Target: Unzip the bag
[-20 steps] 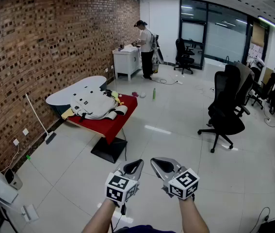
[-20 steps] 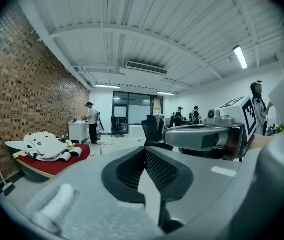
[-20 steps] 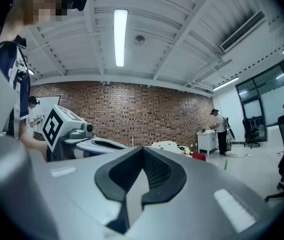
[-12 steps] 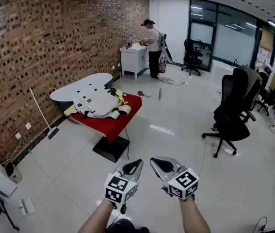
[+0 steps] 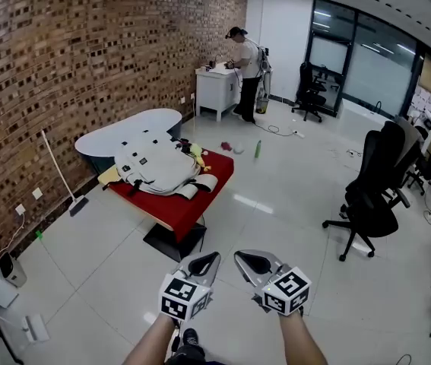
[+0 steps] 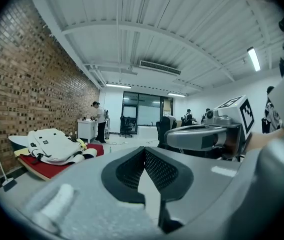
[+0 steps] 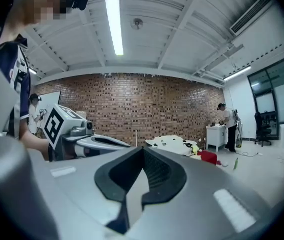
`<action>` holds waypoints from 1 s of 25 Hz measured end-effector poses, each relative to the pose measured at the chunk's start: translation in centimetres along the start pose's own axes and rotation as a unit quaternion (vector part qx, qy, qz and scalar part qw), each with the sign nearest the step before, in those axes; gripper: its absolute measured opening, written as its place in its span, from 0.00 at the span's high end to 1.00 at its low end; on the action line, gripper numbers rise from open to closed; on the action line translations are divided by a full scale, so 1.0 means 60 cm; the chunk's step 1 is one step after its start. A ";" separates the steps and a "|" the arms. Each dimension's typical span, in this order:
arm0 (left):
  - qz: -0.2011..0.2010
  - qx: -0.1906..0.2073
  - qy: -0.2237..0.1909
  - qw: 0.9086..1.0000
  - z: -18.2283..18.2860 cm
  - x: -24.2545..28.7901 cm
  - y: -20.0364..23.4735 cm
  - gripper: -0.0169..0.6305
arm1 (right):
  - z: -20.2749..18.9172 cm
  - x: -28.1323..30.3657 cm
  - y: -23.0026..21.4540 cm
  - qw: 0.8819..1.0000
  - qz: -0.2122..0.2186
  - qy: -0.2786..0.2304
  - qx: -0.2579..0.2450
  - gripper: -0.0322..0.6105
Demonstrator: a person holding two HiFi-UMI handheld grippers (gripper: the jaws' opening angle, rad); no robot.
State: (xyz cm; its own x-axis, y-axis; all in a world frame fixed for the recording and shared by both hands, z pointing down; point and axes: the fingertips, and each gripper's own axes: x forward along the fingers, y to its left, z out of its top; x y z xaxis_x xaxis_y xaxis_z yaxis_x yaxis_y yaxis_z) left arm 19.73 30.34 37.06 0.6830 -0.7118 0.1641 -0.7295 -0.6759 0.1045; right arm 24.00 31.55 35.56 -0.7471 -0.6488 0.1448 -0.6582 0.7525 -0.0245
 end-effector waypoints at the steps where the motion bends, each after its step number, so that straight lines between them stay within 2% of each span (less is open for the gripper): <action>1: 0.000 -0.007 0.001 1.000 0.000 0.006 0.030 0.97 | 0.002 0.027 -0.008 1.000 0.000 0.003 0.003 0.94; 6: -0.007 -0.017 0.003 1.000 0.012 0.043 0.161 0.97 | 0.021 0.147 -0.055 1.000 -0.012 0.010 0.002 0.94; 12: 0.004 -0.028 0.011 1.000 0.006 0.080 0.288 0.97 | 0.018 0.263 -0.104 1.000 -0.007 0.022 0.006 0.94; 18: 0.025 -0.037 0.025 0.999 -0.009 0.124 0.386 0.97 | 0.011 0.372 -0.156 0.999 0.021 0.028 0.009 0.94; 25: 0.079 -0.053 0.039 0.995 -0.029 0.205 0.517 0.97 | -0.003 0.511 -0.259 0.997 0.067 0.030 0.004 0.94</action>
State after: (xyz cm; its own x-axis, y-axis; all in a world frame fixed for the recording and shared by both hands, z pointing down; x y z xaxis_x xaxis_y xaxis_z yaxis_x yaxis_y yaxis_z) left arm 5.47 0.95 44.00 0.5579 -0.7874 0.2623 -0.8299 -0.5304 0.1730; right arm 11.32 0.00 40.57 -0.8215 -0.5349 0.1977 -0.5542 0.8305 -0.0557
